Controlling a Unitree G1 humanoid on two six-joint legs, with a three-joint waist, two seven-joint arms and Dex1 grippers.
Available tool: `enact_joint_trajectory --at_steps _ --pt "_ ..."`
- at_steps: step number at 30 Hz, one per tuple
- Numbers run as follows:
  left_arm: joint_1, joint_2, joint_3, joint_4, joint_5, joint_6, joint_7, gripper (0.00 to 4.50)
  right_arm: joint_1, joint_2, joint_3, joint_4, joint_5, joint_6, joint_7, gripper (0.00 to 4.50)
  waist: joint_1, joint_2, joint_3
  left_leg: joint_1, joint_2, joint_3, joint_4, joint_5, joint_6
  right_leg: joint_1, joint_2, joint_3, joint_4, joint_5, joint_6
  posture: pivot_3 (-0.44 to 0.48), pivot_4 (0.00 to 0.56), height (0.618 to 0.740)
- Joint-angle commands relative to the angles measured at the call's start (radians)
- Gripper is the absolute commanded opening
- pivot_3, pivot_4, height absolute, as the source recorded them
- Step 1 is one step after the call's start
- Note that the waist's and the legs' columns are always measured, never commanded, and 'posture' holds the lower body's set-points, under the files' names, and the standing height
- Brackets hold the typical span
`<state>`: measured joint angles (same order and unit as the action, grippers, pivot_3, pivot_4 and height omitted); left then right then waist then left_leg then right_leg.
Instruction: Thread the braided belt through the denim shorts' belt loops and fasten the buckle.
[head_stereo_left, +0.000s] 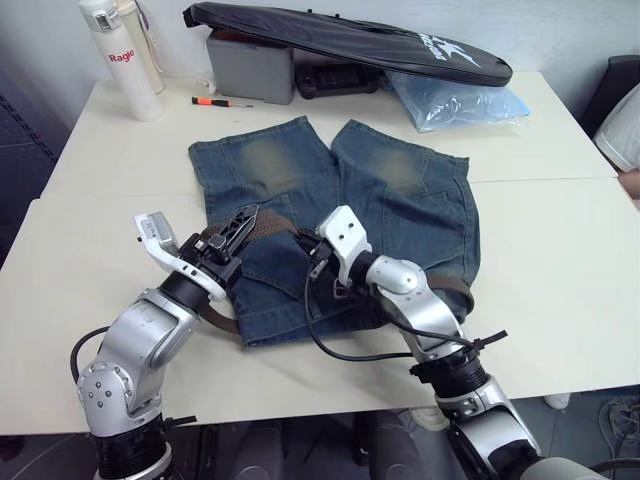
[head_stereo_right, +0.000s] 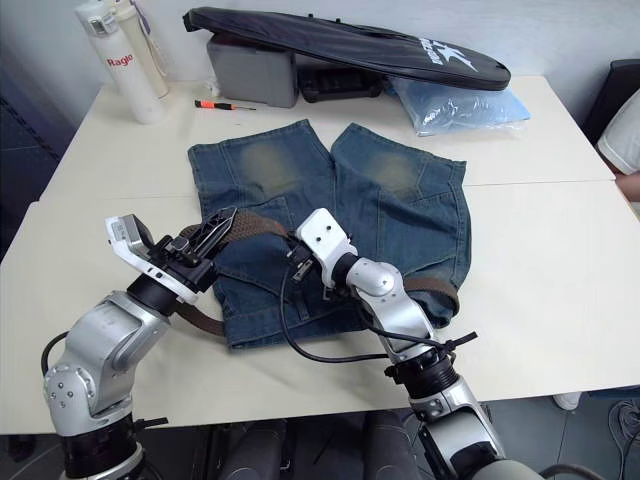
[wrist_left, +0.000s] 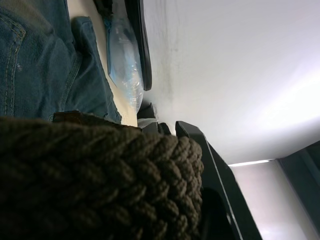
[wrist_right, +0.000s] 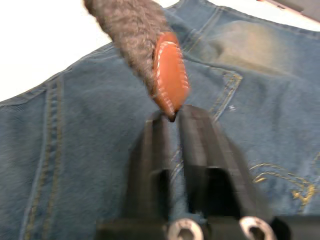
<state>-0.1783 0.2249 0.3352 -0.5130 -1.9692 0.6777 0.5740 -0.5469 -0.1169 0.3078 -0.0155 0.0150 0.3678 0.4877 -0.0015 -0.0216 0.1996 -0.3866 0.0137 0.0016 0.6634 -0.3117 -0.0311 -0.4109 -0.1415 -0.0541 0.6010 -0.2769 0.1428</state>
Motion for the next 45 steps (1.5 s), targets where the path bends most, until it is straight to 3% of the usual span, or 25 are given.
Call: enact_joint_trajectory --at_steps 1,8,10,11,13,14,19,29,45 --pt "-0.004 -0.008 0.008 -0.04 -0.003 -0.006 0.004 0.0 -0.057 0.0 -0.04 0.006 0.009 -0.032 -0.006 0.04 -0.001 0.0 0.0 0.0 0.0 0.0 0.0 0.0 0.0 0.0 0.0 0.0 0.0 0.0 0.0 0.0 0.15 0.74" --pt "0.003 0.114 0.017 -0.026 -0.003 0.008 0.019 0.0 -0.112 -0.07 -0.029 -0.016 -0.048 0.129 0.004 0.04 -0.001 0.0 0.0 0.0 0.0 0.0 0.0 0.0 0.0 0.0 0.0 0.0 0.0 0.0 0.0 0.0 0.15 0.74" --pt "0.006 0.111 0.018 -0.032 -0.003 -0.033 0.041 0.91 -0.135 -0.074 -0.04 -0.029 -0.051 0.201 -0.009 0.0 -0.001 0.0 0.0 0.0 0.0 0.0 0.0 0.0 0.0 -0.001 0.0 0.0 0.0 0.0 0.0 0.0 0.15 0.74" --pt "0.009 0.111 0.015 -0.036 -0.003 -0.054 0.05 1.09 -0.146 -0.08 -0.038 -0.039 -0.052 0.238 -0.008 0.0 -0.001 0.0 0.0 0.0 0.0 0.0 0.0 0.0 0.0 -0.001 0.0 0.0 0.0 0.0 0.0 0.0 0.15 0.74" --pt "0.018 0.105 0.014 -0.046 -0.003 -0.095 0.075 2.06 -0.163 -0.085 -0.036 -0.059 -0.051 0.298 -0.005 0.0 0.0 0.0 0.0 0.0 0.0 0.0 -0.001 0.0 0.0 -0.001 0.0 0.0 0.0 0.0 0.0 0.0 0.15 0.74" --pt "0.025 0.095 0.017 -0.056 -0.003 -0.122 0.091 2.27 -0.172 -0.086 -0.035 -0.069 -0.05 0.325 -0.005 0.0 0.0 0.0 0.0 0.0 0.0 0.0 -0.001 0.0 0.0 -0.001 0.0 0.0 0.0 0.0 0.0 0.0 0.15 0.74" --pt "0.043 0.025 -0.037 -0.175 0.028 -0.244 0.152 4.47 -0.199 -0.098 -0.005 -0.109 -0.053 0.422 0.005 0.0 0.0 0.0 0.0 -0.001 0.0 0.0 -0.001 0.0 0.0 -0.001 0.0 0.0 -0.001 0.0 0.0 0.0 0.15 0.74" --pt "0.034 -0.113 -0.218 -0.208 0.204 -0.382 0.261 4.47 -0.225 -0.099 0.069 -0.212 -0.03 0.511 0.049 0.0 0.0 0.0 0.0 -0.001 0.0 0.001 -0.001 -0.001 0.0 -0.001 0.001 0.001 -0.001 0.0 0.0 0.0 0.15 0.74" --pt "-0.023 -0.125 -0.294 -0.153 0.264 -0.397 0.325 4.47 -0.239 -0.143 0.135 -0.268 -0.031 0.454 0.112 0.0 0.001 0.0 0.0 -0.001 0.0 0.001 -0.001 -0.001 0.0 -0.001 0.001 0.0 -0.002 0.0 0.0 0.0 0.15 0.74"
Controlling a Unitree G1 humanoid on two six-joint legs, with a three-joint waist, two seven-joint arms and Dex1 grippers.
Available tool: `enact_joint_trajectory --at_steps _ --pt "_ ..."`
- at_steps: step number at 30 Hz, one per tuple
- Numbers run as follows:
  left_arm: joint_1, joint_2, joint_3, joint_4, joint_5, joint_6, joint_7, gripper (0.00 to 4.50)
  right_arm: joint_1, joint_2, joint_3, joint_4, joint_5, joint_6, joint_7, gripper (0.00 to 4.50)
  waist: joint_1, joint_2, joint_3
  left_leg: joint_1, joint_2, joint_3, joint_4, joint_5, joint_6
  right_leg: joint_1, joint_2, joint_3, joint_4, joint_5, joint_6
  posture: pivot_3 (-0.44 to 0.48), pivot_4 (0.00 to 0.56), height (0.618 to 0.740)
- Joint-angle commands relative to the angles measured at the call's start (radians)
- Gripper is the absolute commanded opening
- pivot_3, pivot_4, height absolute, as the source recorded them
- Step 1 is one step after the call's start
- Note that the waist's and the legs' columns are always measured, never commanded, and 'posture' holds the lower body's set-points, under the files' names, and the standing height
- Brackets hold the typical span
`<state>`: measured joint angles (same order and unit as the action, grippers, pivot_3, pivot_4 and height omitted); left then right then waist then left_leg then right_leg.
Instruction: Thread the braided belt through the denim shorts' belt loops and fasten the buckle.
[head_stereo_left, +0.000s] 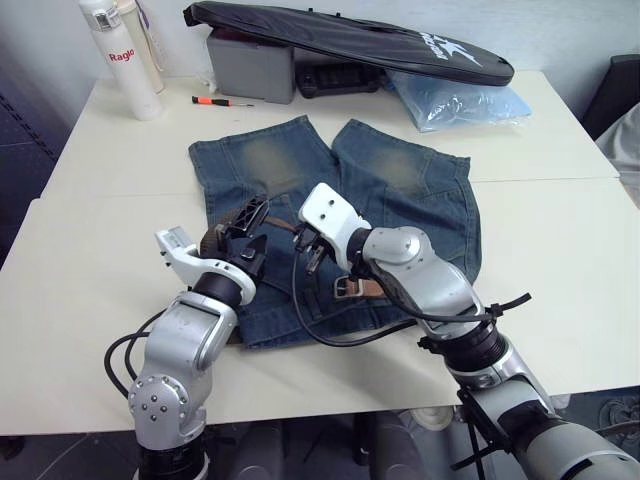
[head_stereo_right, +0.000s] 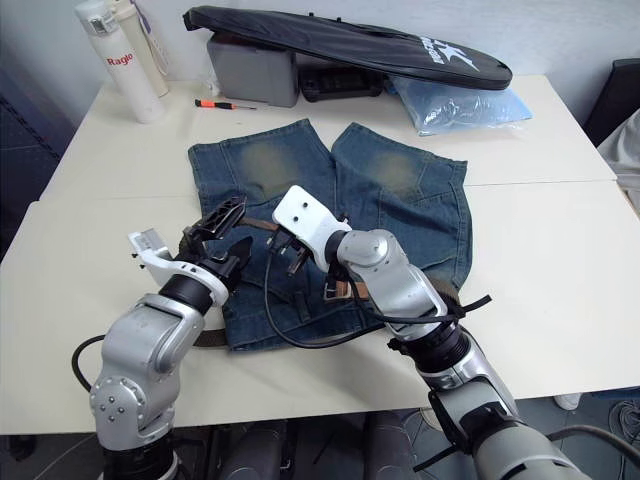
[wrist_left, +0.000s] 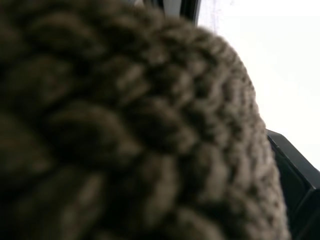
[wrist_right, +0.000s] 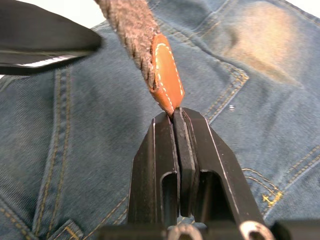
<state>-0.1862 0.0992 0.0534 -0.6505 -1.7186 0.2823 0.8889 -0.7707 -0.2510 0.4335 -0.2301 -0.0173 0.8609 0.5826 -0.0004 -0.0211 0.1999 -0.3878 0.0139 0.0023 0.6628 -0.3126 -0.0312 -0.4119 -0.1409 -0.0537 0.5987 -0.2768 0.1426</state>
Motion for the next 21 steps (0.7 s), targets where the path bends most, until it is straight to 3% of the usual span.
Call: enact_joint_trajectory --at_steps 1,3,6,11,16,20,21 --pt "-0.018 -0.003 -0.013 -0.015 0.017 -0.005 0.015 4.22 -0.015 -0.015 0.01 -0.056 -0.002 -0.046 0.019 0.0 -0.001 0.0 0.0 0.0 0.0 0.0 0.0 0.0 0.0 0.0 0.0 0.0 0.0 0.0 0.0 0.0 0.15 0.74" --pt "-0.021 -0.009 -0.013 -0.014 0.02 -0.011 0.024 3.65 -0.015 -0.022 0.011 -0.058 -0.005 -0.056 0.021 0.0 -0.001 0.0 0.0 0.0 0.0 0.0 0.0 0.0 0.0 0.0 0.0 0.0 0.0 0.0 0.0 0.0 0.15 0.74" --pt "-0.019 -0.013 -0.015 -0.014 0.009 -0.014 0.045 2.17 -0.014 -0.024 0.008 -0.059 -0.005 -0.067 0.021 0.0 0.0 0.0 0.0 0.0 0.0 0.0 0.0 0.0 0.0 0.0 0.0 0.0 -0.001 0.0 0.0 0.0 0.15 0.74" --pt "-0.008 -0.006 -0.015 -0.009 -0.008 -0.008 0.059 0.06 -0.013 -0.025 -0.005 -0.072 0.001 -0.072 0.019 0.0 0.0 0.0 0.0 0.0 0.0 0.0 0.0 0.0 0.0 0.0 0.0 0.0 -0.004 0.0 0.0 0.0 0.15 0.74" --pt "0.013 0.017 0.001 -0.003 -0.072 0.008 0.045 0.02 0.008 -0.032 -0.05 -0.103 0.045 -0.059 0.047 0.0 0.0 0.0 0.0 0.0 0.0 0.0 0.0 0.0 0.0 0.0 0.0 0.0 -0.004 0.0 0.0 0.0 0.15 0.74" --pt "0.051 0.111 0.049 0.002 -0.216 0.064 -0.006 0.02 0.051 -0.075 -0.121 -0.151 0.151 -0.013 0.135 0.0 0.0 0.0 0.0 0.0 0.0 0.0 0.0 0.0 0.0 0.0 0.0 0.0 -0.004 0.0 0.0 0.0 0.15 0.74" --pt "0.058 0.136 0.071 0.005 -0.237 0.092 -0.037 0.0 0.057 -0.098 -0.148 -0.16 0.189 0.004 0.171 0.33 0.0 0.0 0.0 0.0 0.0 0.0 0.0 0.0 0.0 0.0 0.0 0.0 -0.004 0.0 0.0 0.0 0.15 0.74"
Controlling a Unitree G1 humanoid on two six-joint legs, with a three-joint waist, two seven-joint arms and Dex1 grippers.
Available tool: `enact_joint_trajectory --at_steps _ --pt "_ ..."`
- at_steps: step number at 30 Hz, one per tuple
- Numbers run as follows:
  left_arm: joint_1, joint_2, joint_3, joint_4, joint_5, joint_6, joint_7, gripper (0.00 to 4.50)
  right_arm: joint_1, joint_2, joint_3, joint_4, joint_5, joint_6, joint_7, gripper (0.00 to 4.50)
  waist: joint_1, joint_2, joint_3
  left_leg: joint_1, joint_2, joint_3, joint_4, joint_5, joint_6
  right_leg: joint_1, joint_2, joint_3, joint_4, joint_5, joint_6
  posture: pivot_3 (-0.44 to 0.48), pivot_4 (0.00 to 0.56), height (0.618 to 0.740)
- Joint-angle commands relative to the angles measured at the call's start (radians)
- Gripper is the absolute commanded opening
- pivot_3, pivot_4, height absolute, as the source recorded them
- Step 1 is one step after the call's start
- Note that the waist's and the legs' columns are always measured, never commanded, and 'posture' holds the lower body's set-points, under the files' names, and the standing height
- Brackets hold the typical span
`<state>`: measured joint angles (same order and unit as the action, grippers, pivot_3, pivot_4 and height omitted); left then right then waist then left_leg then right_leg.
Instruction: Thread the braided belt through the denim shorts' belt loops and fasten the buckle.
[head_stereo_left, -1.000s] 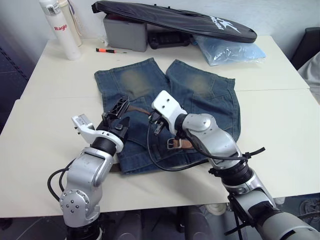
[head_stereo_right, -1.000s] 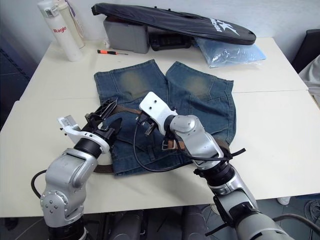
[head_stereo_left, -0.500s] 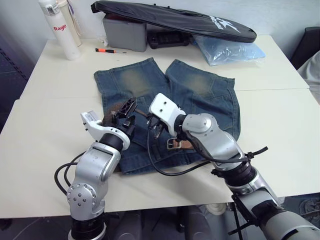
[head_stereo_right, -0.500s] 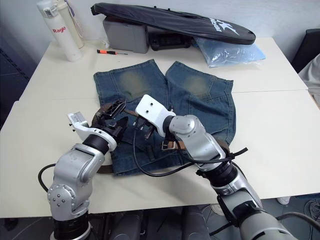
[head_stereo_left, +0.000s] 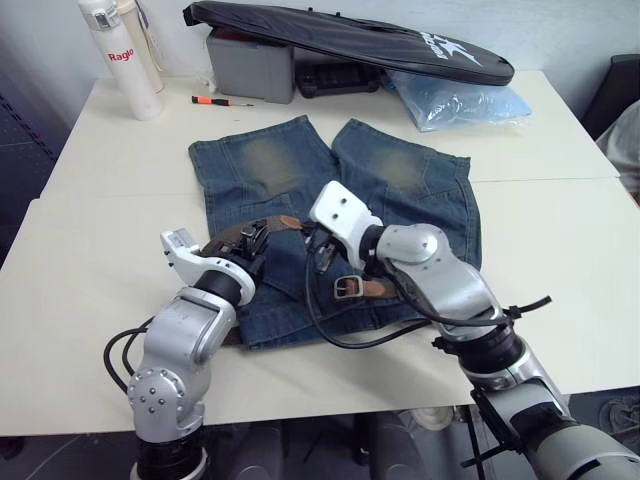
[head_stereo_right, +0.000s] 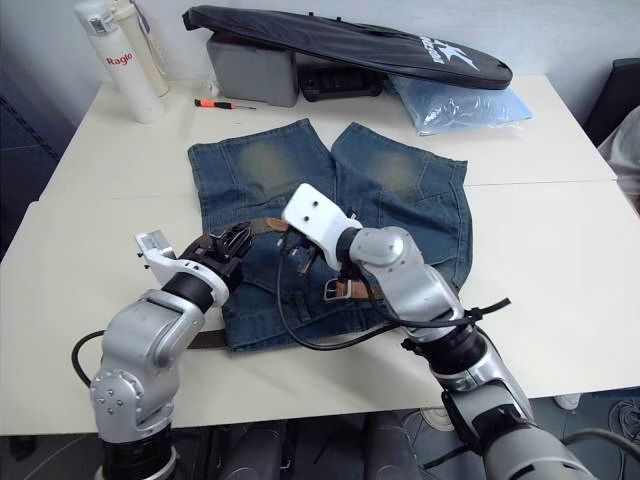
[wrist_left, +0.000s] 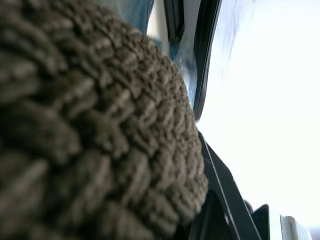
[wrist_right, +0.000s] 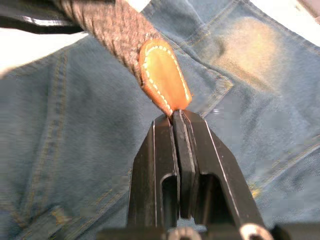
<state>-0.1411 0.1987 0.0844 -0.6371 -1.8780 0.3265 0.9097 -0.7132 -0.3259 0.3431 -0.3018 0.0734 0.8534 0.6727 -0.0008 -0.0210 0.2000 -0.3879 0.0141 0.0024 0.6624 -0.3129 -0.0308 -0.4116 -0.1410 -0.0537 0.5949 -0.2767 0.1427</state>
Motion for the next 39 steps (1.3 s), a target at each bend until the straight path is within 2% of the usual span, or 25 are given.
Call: enact_joint_trajectory --at_steps 1,2,3,5,9,13,17,19,23,26,29,31,39 --pt "0.018 0.061 0.063 -0.002 -0.09 0.08 -0.089 0.0 0.005 -0.048 -0.086 -0.094 0.138 0.028 0.117 0.67 0.0 0.0 0.0 0.0 0.0 0.0 0.0 0.0 0.0 0.0 0.0 0.0 0.0 0.0 0.0 0.0 0.15 0.74" --pt "0.021 0.082 0.084 0.007 -0.094 0.115 -0.12 0.0 0.007 -0.074 -0.111 -0.097 0.175 0.044 0.152 0.99 0.001 0.0 0.0 0.0 0.0 0.0 0.0 0.0 0.0 0.0 0.0 0.0 -0.001 0.0 0.0 0.0 0.15 0.74" --pt "0.021 0.105 0.104 0.019 -0.094 0.153 -0.155 0.0 0.007 -0.1 -0.126 -0.098 0.207 0.057 0.183 1.58 0.001 0.0 0.0 0.0 0.0 0.0 0.0 0.0 0.0 0.0 0.0 0.0 -0.001 0.0 0.0 0.0 0.15 0.74" --pt "0.018 0.148 0.144 0.051 -0.094 0.233 -0.23 0.0 0.007 -0.174 -0.147 -0.096 0.261 0.06 0.264 2.49 0.001 0.001 0.0 0.0 0.0 0.0 0.0 0.0 0.001 0.0 0.0 0.0 -0.001 0.0 0.0 0.0 0.15 0.74" --pt "0.021 0.312 0.236 0.162 -0.094 0.455 -0.448 0.0 -0.002 -0.335 -0.188 -0.083 0.356 0.027 0.434 4.47 0.002 0.001 0.001 0.0 0.0 0.001 0.0 -0.001 0.002 0.0 0.001 0.0 -0.002 0.0 0.0 0.0 0.15 0.74" --pt "0.012 0.447 0.281 0.263 -0.094 0.625 -0.638 0.0 0.005 -0.47 -0.148 -0.105 0.387 0.01 0.559 4.49 0.001 0.002 0.001 0.0 0.0 0.001 0.0 -0.001 0.002 0.0 0.001 0.0 -0.002 0.0 0.0 0.0 0.15 0.74" --pt "0.013 0.558 0.29 0.325 -0.094 0.737 -0.772 0.0 0.035 -0.538 -0.098 -0.122 0.344 -0.057 0.587 4.49 -0.001 0.002 0.001 0.0 0.001 0.002 -0.001 -0.002 0.002 0.0 0.001 0.0 -0.002 0.0 0.0 0.0 0.15 0.74" --pt "0.032 0.587 0.277 0.322 -0.094 0.762 -0.817 0.0 0.052 -0.555 -0.058 -0.103 0.273 -0.128 0.569 4.49 0.0 0.002 0.001 0.0 0.001 0.002 -0.002 -0.002 0.002 0.0 0.001 0.0 -0.002 0.0 0.0 0.0 0.15 0.74" --pt "0.077 0.588 0.247 0.308 -0.094 0.758 -0.83 0.0 0.036 -0.543 -0.049 -0.033 0.234 -0.155 0.539 4.49 0.0 0.002 0.001 0.0 0.001 0.003 -0.001 -0.002 0.001 0.0 0.001 0.001 -0.002 0.0 0.0 0.0 0.15 0.74" --pt "0.124 0.565 0.221 0.281 -0.094 0.722 -0.78 0.0 0.022 -0.541 -0.054 -0.008 0.231 -0.168 0.544 4.49 -0.001 0.002 0.001 0.001 0.001 0.003 -0.001 -0.003 0.0 -0.001 0.001 0.002 -0.003 0.0 0.0 0.0 0.15 0.74" --pt "0.173 0.48 0.216 0.279 -0.094 0.625 -0.601 0.0 0.02 -0.541 -0.056 -0.005 0.231 -0.165 0.541 4.49 0.001 0.002 0.002 0.0 0.002 0.003 -0.001 -0.003 0.0 -0.001 0.0 0.002 -0.004 0.0 0.0 0.0 0.15 0.74" --pt "0.204 0.427 0.211 0.251 -0.094 0.586 -0.531 0.0 0.018 -0.542 -0.057 -0.005 0.234 -0.16 0.54 4.49 0.001 0.002 0.002 0.0 0.002 0.003 -0.001 -0.003 0.0 -0.001 0.0 0.002 -0.004 0.0 0.0 0.0 0.15 0.74" --pt "0.272 0.264 0.136 0.101 -0.094 0.446 -0.348 0.0 -0.002 -0.535 -0.06 0.002 0.234 -0.154 0.532 4.49 0.008 0.002 0.002 0.001 0.001 0.004 0.001 -0.004 0.0 0.0 0.0 0.002 -0.004 0.0 0.0 0.0 0.15 0.74"
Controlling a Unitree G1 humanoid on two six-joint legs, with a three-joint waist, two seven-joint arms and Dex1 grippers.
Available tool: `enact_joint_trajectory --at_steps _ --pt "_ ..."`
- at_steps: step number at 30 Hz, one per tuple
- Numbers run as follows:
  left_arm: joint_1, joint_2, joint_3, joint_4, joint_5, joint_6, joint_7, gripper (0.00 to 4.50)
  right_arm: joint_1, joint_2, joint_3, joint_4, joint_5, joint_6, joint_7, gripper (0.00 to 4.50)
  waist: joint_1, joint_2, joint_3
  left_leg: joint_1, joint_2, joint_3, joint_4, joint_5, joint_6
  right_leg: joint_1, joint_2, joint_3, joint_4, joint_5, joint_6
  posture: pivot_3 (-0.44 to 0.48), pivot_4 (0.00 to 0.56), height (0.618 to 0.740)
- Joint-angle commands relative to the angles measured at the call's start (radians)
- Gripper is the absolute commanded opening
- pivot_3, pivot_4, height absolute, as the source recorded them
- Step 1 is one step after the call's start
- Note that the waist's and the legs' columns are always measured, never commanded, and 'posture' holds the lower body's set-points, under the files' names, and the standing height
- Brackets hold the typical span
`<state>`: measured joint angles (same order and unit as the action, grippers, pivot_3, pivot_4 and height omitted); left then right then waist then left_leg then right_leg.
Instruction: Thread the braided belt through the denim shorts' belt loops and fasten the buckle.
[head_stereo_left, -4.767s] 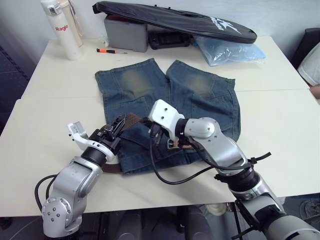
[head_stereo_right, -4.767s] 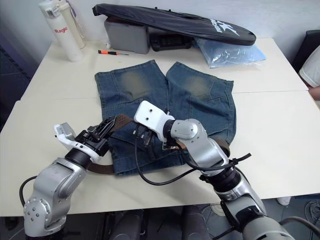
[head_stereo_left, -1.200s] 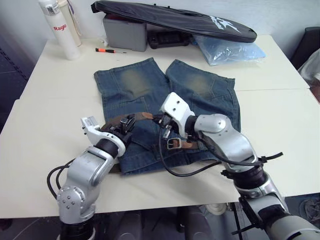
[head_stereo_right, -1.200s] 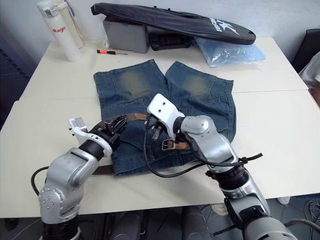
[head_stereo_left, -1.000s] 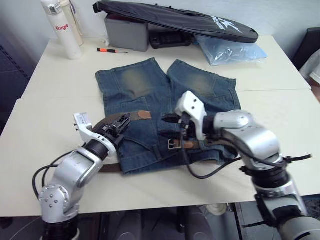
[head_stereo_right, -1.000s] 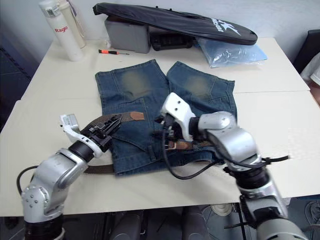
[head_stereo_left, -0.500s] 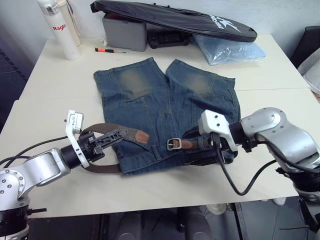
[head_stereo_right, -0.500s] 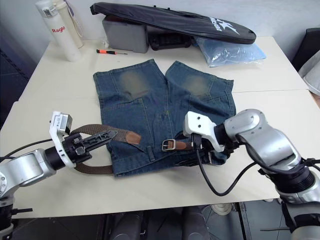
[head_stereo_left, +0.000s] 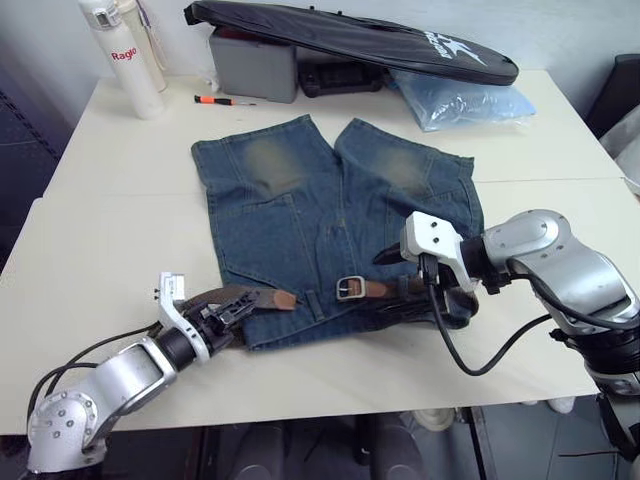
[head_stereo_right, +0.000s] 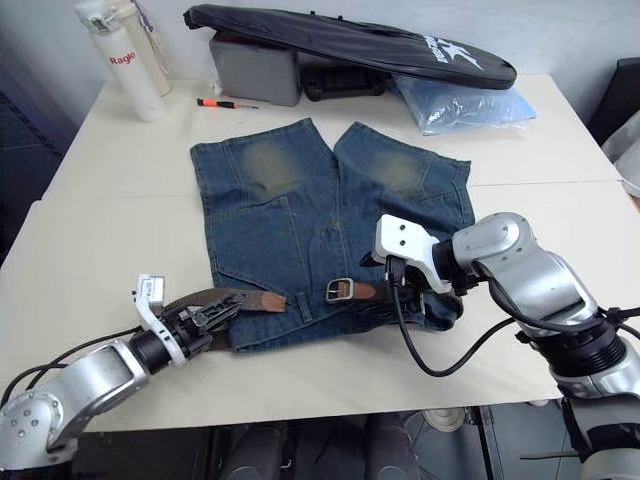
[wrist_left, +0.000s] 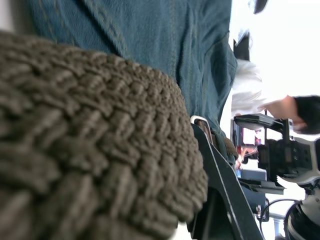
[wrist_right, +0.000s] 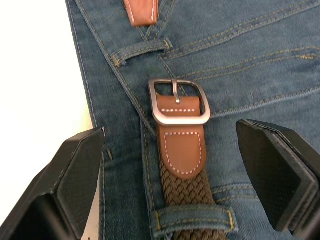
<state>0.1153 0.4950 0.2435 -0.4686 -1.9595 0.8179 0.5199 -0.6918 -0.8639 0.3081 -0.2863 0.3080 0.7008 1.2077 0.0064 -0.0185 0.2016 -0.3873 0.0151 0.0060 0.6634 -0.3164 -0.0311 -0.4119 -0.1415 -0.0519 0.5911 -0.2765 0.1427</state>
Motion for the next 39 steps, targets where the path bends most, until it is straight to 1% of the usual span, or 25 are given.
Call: enact_joint_trajectory --at_steps 1,5,12,15,19,24,29,36,39 --pt "0.02 -0.047 -0.034 -0.083 -0.013 -0.06 0.054 0.0 -0.027 0.004 -0.023 -0.013 -0.002 -0.002 -0.005 4.49 0.003 0.0 0.0 0.0 0.0 0.0 0.0 0.0 0.0 0.0 0.0 0.0 0.0 0.0 0.0 0.0 0.15 0.74" --pt "0.029 -0.088 -0.066 -0.126 -0.013 -0.111 0.099 0.0 -0.041 0.01 -0.016 -0.006 -0.007 -0.002 -0.009 4.49 0.011 0.0 0.0 0.0 0.0 0.0 0.0 0.0 0.0 0.0 0.0 0.0 0.0 0.0 0.0 0.0 0.15 0.74" --pt "0.051 -0.097 -0.145 -0.137 -0.013 -0.16 0.204 0.0 -0.066 0.026 -0.01 0.014 -0.021 -0.009 -0.014 4.49 0.017 0.0 0.0 0.0 0.0 0.001 0.001 0.0 0.0 0.0 0.0 0.0 0.0 0.0 0.0 0.0 0.15 0.74" --pt "0.058 -0.094 -0.168 -0.138 -0.013 -0.172 0.228 0.0 -0.07 0.027 -0.01 0.019 -0.027 -0.009 -0.013 4.49 0.017 0.0 0.0 0.0 0.0 0.001 0.002 0.0 0.0 0.001 0.0 0.0 0.0 0.0 0.0 0.0 0.15 0.74" --pt "0.062 -0.086 -0.168 -0.148 -0.013 -0.191 0.249 0.0 -0.075 0.026 -0.009 0.023 -0.033 -0.006 -0.012 4.49 0.017 0.0 0.0 0.0 0.0 0.001 0.002 0.0 0.0 0.001 0.0 0.0 0.0 0.0 0.0 0.0 0.15 0.74" --pt "0.06 -0.065 -0.135 -0.154 -0.013 -0.203 0.253 0.0 -0.071 0.029 -0.012 0.027 -0.036 -0.007 -0.011 4.49 0.016 0.0 0.0 0.0 0.0 0.001 0.002 0.0 0.0 0.001 0.001 0.0 0.0 0.0 0.0 0.0 0.15 0.74" --pt "0.041 -0.076 -0.147 -0.174 -0.013 -0.23 0.287 0.0 -0.066 0.038 -0.012 0.027 -0.035 -0.007 -0.016 4.49 0.017 0.0 0.0 0.001 0.0 0.001 0.002 0.0 0.0 0.001 0.001 0.0 0.0 0.0 0.0 0.0 0.15 0.74" --pt "0.036 -0.069 -0.146 -0.193 -0.013 -0.259 0.329 0.0 -0.054 0.044 -0.01 0.029 -0.042 -0.016 -0.022 4.49 0.017 0.0 0.0 0.001 0.0 0.001 0.002 0.0 0.0 0.001 0.001 0.0 0.0 0.0 0.0 0.0 0.15 0.74" --pt "0.022 -0.087 -0.171 -0.2 -0.013 -0.271 0.349 0.0 -0.048 0.046 -0.011 0.03 -0.046 -0.022 -0.025 4.49 0.017 0.0 0.0 0.001 0.0 0.001 0.002 0.0 0.0 0.001 0.001 0.0 0.0 0.0 0.0 0.0 0.15 0.74"
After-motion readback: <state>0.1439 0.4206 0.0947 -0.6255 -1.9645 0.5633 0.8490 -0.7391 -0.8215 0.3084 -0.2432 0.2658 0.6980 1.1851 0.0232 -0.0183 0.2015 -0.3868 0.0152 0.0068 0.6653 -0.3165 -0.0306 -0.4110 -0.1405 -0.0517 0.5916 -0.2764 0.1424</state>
